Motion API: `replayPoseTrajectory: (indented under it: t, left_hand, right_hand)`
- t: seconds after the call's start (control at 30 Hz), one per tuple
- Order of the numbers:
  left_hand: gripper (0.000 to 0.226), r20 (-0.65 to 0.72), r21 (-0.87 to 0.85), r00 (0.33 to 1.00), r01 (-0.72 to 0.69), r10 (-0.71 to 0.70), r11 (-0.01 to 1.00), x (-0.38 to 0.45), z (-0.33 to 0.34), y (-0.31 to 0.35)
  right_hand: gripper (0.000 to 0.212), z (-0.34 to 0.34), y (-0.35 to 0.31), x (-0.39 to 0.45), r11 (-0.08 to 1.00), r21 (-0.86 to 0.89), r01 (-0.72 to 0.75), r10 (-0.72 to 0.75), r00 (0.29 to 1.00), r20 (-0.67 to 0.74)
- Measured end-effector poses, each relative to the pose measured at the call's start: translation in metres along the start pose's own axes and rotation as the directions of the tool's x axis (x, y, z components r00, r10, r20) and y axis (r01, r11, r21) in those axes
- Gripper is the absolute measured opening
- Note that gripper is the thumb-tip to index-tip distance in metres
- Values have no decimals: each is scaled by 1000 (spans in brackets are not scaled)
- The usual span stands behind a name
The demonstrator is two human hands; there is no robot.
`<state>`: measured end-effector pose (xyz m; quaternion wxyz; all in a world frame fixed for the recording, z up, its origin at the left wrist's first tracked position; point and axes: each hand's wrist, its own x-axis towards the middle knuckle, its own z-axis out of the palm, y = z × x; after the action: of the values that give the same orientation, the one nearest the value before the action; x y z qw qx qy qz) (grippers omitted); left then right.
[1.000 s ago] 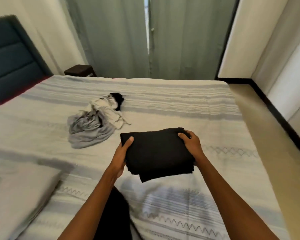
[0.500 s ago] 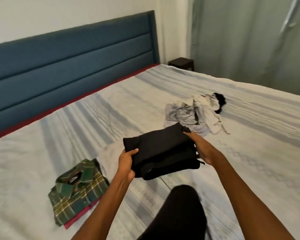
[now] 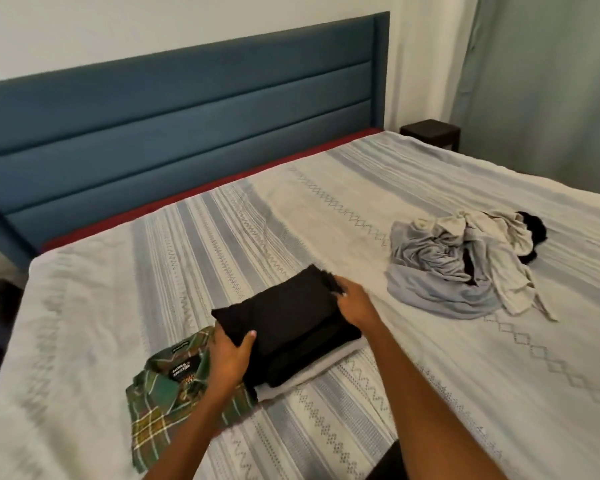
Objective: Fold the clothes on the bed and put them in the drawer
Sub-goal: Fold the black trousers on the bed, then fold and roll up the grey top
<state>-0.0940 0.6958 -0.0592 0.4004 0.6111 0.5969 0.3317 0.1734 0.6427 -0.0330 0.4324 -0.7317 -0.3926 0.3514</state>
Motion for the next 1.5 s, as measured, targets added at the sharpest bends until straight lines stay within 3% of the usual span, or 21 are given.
replayPoseTrajectory:
  t: [0.13, 0.27, 0.4, 0.5, 0.7, 0.8, 0.9, 1.0, 1.03, 1.1, 1.13, 1.23, 1.3, 1.37, 1.43, 1.5]
  left_hand:
    - [92, -32, 320, 998, -32, 45, 947, -2, 11, 5]
    - [72, 5, 504, 919, -342, 394, 793, -5, 13, 30]
    - [37, 77, 383, 792, -584, 605, 715, -13, 24, 59]
    - [24, 122, 228, 695, -714, 708, 662, -27, 46, 91]
    - [23, 391, -8, 591, -764, 705, 645, -60, 148, 158]
    - [37, 531, 14, 579, -736, 619, 677, -59, 216, 172]
    - [58, 663, 93, 550, -734, 508, 673, -44, 282, 166]
    - [74, 749, 291, 501, -837, 434, 463, -22, 335, 152]
    - [79, 754, 371, 510, -851, 415, 371, -15, 352, 147]
    - [83, 747, 478, 563, -825, 353, 302, -1, 374, 133]
    - [80, 733, 482, 567, -823, 377, 300, 6, 382, 126]
    - [53, 706, 488, 494, -859, 508, 156, 17, 398, 111]
    - [35, 694, 435, 441, -887, 569, 156, 16, 397, 112]
    - [38, 736, 316, 388, -922, 555, 225, 2, 380, 117]
    - [47, 768, 185, 424, -864, 480, 468, -25, 358, 117]
    - [44, 808, 85, 469, -691, 357, 718, -59, 339, 119]
  right_hand:
    - [43, 3, 14, 4, 990, -120, -79, 71, 995, -70]
    - [31, 1, 14, 10, 998, 50, -45, 50, 993, -108]
    - [23, -8, 6, -7, 969, 246, 19, 28, 982, -185]
    - [21, -32, 11, -20, 971, 213, 105, -43, 959, -279]
    - [23, -112, 58, -41, 991, 92, 94, -38, 872, -489]
    - [22, -153, 89, -43, 997, -73, -39, -9, 822, -569]
    - [36, -183, 127, -39, 951, -233, -202, 45, 839, -543]
    - [54, -200, 166, -35, 861, -360, -360, 170, 870, -463]
    - [59, -204, 178, -35, 821, -406, -401, 220, 879, -423]
    - [62, -203, 197, -39, 727, -527, -440, 312, 895, -318]
    - [61, -199, 204, -42, 684, -588, -432, 333, 902, -275]
    - [59, -192, 221, -44, 645, -653, -397, 316, 917, -245]
    - [59, -195, 228, -43, 664, -641, -385, 300, 922, -244]
    - [63, -198, 228, -47, 724, -581, -372, 284, 928, -241]
    - [75, -197, 231, -52, 783, -515, -349, 232, 932, -280]
    - [86, -191, 233, -62, 845, -436, -309, 171, 929, -328]
